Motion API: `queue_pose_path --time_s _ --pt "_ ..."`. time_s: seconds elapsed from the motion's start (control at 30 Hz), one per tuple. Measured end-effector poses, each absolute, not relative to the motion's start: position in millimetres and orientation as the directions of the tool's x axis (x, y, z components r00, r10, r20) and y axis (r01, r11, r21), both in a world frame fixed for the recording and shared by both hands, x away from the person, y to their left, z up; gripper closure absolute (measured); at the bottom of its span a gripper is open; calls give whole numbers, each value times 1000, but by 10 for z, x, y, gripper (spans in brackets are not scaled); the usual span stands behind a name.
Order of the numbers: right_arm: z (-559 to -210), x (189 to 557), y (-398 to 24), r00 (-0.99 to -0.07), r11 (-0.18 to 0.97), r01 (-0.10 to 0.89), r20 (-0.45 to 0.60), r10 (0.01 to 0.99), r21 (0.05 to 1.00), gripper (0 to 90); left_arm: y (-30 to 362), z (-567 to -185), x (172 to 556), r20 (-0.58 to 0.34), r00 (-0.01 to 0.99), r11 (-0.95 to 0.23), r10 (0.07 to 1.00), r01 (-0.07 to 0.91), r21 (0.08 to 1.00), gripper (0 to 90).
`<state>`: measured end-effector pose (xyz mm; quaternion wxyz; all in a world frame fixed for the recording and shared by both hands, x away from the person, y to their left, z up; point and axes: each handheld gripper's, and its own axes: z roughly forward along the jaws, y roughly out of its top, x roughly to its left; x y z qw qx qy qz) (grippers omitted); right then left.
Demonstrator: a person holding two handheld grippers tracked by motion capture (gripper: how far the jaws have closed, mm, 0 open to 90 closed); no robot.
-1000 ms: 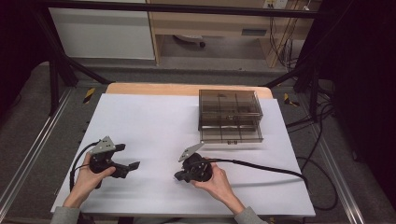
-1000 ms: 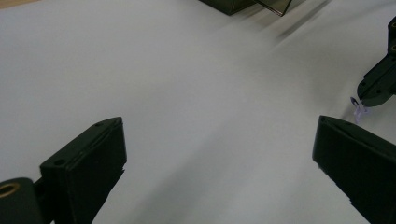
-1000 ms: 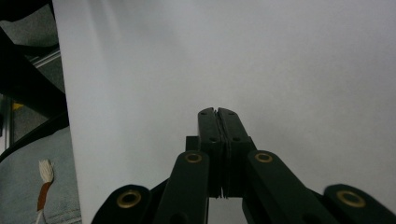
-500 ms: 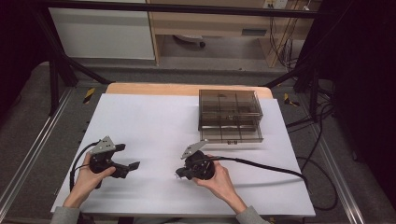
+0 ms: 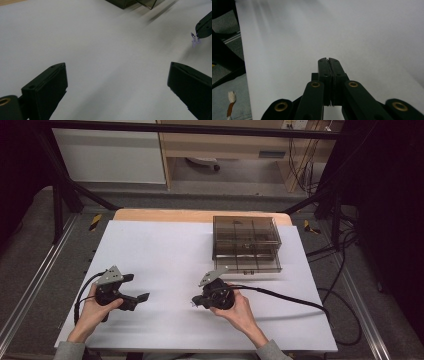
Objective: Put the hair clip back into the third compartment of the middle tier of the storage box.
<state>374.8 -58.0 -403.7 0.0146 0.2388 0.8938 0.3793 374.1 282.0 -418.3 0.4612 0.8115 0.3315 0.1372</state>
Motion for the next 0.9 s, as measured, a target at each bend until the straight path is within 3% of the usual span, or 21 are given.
queue_pose_path --time_s 0.9 --pt "-3870 3822 -897 -853 528 429 137 504 733 897 2817 -4185 3741 -83 744 -357 663 412 838 26"
